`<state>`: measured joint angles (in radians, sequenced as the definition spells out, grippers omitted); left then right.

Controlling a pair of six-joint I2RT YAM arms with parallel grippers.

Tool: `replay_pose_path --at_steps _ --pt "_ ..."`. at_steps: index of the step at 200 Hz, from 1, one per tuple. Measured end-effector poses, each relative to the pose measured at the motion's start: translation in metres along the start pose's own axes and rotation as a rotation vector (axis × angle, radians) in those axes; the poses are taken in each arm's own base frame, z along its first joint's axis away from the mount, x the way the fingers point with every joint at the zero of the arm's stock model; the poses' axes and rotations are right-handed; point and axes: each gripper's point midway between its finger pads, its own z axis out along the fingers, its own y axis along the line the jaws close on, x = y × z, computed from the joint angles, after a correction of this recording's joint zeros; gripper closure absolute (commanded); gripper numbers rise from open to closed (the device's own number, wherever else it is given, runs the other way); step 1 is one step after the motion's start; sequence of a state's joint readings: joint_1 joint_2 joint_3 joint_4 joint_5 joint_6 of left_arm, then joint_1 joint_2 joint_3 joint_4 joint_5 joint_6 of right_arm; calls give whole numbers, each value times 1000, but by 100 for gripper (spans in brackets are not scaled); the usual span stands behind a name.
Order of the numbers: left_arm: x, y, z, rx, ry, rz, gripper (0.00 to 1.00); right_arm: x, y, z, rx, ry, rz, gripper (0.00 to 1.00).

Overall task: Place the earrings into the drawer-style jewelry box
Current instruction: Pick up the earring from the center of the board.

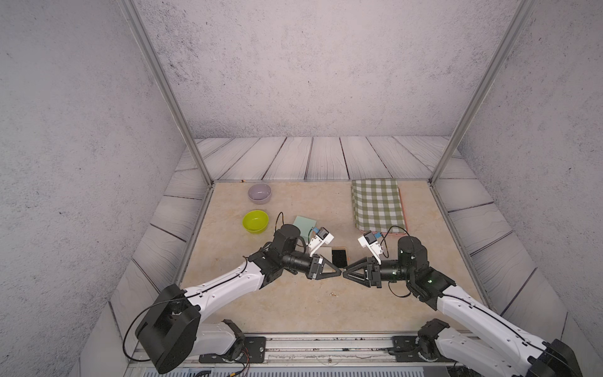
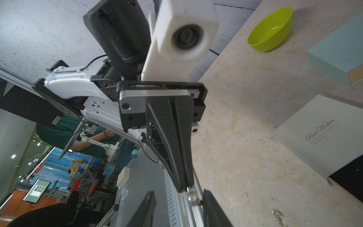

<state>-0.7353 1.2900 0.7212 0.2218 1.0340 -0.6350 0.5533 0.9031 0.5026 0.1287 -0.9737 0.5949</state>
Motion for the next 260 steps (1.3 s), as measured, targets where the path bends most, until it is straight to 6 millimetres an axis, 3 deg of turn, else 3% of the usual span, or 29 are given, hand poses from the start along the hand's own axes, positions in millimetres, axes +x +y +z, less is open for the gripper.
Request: replay_pose_path --at_steps 159,175,192,216,260 --pt "4 6 0 -18 0 -16 100 2 -1 0 0 2 7 83" --pt "5 7 0 -19 0 -18 100 2 -2 0 1 2 7 81" --pt "5 7 0 -20 0 -18 100 2 -2 0 4 2 3 68" --pt "5 6 0 -19 -1 -16 100 4 -6 0 22 3 9 59" --pt "6 6 -1 -19 -1 -16 100 6 -13 2 40 12 38 57"
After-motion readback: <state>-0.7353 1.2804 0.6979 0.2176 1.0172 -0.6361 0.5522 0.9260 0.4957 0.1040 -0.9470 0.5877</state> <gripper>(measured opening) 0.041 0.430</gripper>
